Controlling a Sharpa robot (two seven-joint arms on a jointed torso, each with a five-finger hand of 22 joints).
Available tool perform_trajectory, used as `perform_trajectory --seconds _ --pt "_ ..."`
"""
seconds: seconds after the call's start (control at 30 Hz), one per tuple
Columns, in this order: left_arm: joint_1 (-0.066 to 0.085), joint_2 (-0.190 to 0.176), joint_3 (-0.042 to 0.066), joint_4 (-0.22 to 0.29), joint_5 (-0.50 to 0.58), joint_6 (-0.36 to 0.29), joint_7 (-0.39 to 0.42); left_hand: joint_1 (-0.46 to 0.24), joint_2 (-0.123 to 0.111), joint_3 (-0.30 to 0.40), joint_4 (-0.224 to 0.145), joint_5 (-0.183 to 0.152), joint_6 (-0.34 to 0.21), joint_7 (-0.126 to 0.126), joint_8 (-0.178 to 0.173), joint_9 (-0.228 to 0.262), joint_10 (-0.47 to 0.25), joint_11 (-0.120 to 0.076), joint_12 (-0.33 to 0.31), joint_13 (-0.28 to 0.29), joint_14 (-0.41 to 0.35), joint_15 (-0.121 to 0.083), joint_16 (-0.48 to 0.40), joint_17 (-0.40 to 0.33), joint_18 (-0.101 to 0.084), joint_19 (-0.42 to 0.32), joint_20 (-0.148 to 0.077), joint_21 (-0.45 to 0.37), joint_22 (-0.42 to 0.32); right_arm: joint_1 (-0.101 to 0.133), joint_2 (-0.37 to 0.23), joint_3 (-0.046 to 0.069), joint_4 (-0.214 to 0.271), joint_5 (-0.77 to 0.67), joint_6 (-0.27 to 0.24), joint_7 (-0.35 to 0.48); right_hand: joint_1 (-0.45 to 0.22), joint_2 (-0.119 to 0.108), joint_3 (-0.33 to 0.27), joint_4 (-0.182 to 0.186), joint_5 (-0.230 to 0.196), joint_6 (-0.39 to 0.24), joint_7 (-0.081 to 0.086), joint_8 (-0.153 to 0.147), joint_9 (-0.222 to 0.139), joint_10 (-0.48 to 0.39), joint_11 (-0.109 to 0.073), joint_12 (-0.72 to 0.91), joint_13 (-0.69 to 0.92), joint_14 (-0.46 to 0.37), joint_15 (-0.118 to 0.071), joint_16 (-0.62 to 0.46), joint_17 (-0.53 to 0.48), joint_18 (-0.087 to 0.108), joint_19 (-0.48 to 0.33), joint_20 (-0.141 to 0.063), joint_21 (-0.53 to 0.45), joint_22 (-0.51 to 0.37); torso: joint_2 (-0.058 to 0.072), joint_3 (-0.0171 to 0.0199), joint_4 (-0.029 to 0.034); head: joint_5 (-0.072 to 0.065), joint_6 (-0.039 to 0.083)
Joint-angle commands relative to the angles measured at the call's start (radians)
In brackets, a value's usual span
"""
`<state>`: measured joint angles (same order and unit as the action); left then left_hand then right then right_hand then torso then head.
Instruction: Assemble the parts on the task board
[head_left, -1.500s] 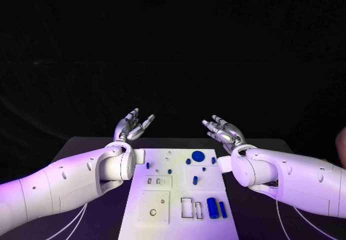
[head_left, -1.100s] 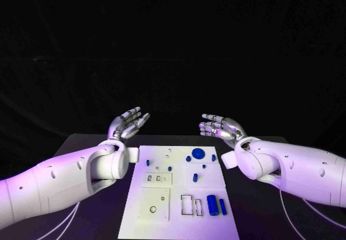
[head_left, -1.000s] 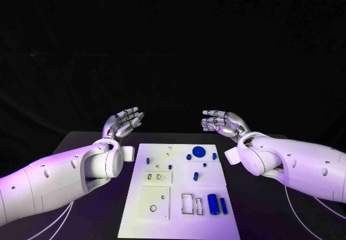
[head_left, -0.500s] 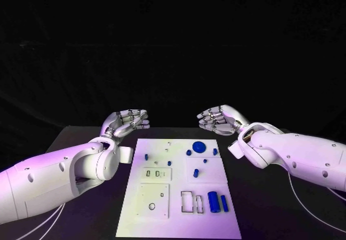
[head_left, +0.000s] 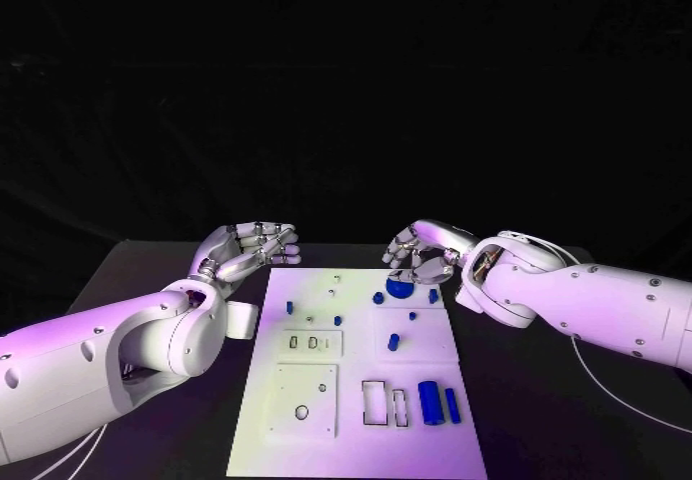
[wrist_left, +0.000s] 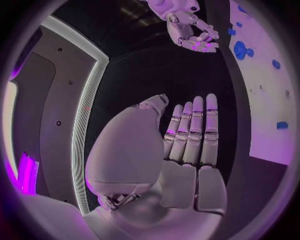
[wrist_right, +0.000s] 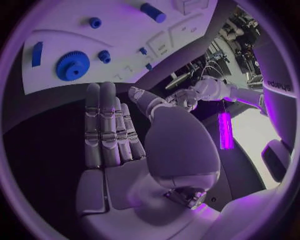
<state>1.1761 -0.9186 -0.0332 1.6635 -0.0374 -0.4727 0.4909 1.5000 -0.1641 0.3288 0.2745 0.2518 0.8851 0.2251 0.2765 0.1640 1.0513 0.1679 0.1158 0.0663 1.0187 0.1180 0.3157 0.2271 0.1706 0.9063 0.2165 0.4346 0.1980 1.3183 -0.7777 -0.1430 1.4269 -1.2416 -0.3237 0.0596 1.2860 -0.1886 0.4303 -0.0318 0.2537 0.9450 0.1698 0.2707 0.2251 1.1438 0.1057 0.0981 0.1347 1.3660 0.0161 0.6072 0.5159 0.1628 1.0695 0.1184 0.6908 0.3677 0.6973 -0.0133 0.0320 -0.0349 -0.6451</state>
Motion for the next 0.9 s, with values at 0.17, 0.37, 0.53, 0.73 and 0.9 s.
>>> perform_trajectory --seconds 0.17,0.37,0.53,0.73,0.9 --pt "0.004 -0.018 0.004 0.047 0.011 0.042 -0.015 -0.005 -0.010 0.004 0.004 -0.005 0.002 0.002 -0.002 0.000 0.005 0.000 -0.006 -0.001 0.001 0.000 0.000 0.001 0.011 0.009 0.000 0.006 0.002 0.003 0.024 0.000 -0.008 -0.238 0.085 -0.117 -0.005 -0.013 0.001 0.018 0.003 -0.013 -0.010 -0.003 0.025 -0.041 -0.010 0.033 0.041 0.058 -0.008 0.158 0.138 0.010 0.052 -0.008 0.144 0.137 0.029 -0.0025 0.0145 -0.007 0.005" --pt "0.007 -0.023 0.005 0.062 0.013 0.048 -0.018 -0.008 -0.013 0.003 0.005 -0.005 0.000 0.003 -0.004 0.000 0.003 0.002 -0.010 -0.001 -0.001 0.001 -0.002 0.002 0.011 0.010 0.000 0.008 0.002 0.000 0.043 -0.001 -0.016 -0.286 0.101 -0.145 -0.005 -0.022 -0.001 0.029 -0.001 -0.039 -0.010 -0.013 0.043 -0.100 -0.007 0.039 0.057 0.095 -0.004 0.421 0.388 -0.026 0.145 -0.005 0.363 0.419 0.038 -0.0041 0.0212 -0.009 0.004" --pt "0.010 -0.026 0.006 0.069 0.013 0.051 -0.019 -0.010 -0.014 0.003 0.005 -0.005 -0.001 0.004 -0.005 -0.001 0.002 0.002 -0.012 -0.001 -0.002 0.002 -0.003 0.003 0.011 0.010 0.000 0.009 0.002 -0.002 0.053 -0.002 -0.020 -0.310 0.100 -0.161 -0.002 -0.019 0.000 0.031 0.000 -0.044 -0.011 -0.015 0.049 -0.110 -0.006 0.048 0.060 0.107 -0.003 0.497 0.462 -0.039 0.175 -0.004 0.427 0.507 0.043 -0.0051 0.0240 -0.009 0.003" --pt "0.012 -0.030 0.006 0.072 0.015 0.052 -0.022 -0.012 -0.016 0.003 0.005 -0.005 -0.003 0.005 -0.006 -0.001 0.001 0.003 -0.014 -0.001 -0.004 0.002 -0.004 0.003 0.011 0.011 0.000 0.011 0.003 -0.005 0.056 -0.003 -0.018 -0.325 0.113 -0.169 0.002 -0.016 0.006 0.034 0.002 -0.037 -0.010 -0.012 0.059 -0.111 -0.005 0.060 0.063 0.120 -0.002 0.577 0.538 -0.054 0.216 -0.002 0.507 0.617 0.045 -0.0060 0.0259 -0.010 -0.001" --pt "0.013 -0.034 0.006 0.073 0.017 0.052 -0.024 -0.012 -0.016 0.003 0.005 -0.005 -0.003 0.005 -0.006 -0.001 0.001 0.003 -0.014 -0.001 -0.004 0.002 -0.004 0.003 0.011 0.011 0.000 0.011 0.003 -0.009 0.058 -0.004 -0.019 -0.333 0.130 -0.172 0.002 -0.015 0.009 0.035 0.002 -0.033 -0.010 -0.010 0.063 -0.112 -0.005 0.064 0.064 0.124 -0.001 0.606 0.566 -0.062 0.236 -0.001 0.542 0.667 0.047 -0.0053 0.0227 -0.006 -0.003"
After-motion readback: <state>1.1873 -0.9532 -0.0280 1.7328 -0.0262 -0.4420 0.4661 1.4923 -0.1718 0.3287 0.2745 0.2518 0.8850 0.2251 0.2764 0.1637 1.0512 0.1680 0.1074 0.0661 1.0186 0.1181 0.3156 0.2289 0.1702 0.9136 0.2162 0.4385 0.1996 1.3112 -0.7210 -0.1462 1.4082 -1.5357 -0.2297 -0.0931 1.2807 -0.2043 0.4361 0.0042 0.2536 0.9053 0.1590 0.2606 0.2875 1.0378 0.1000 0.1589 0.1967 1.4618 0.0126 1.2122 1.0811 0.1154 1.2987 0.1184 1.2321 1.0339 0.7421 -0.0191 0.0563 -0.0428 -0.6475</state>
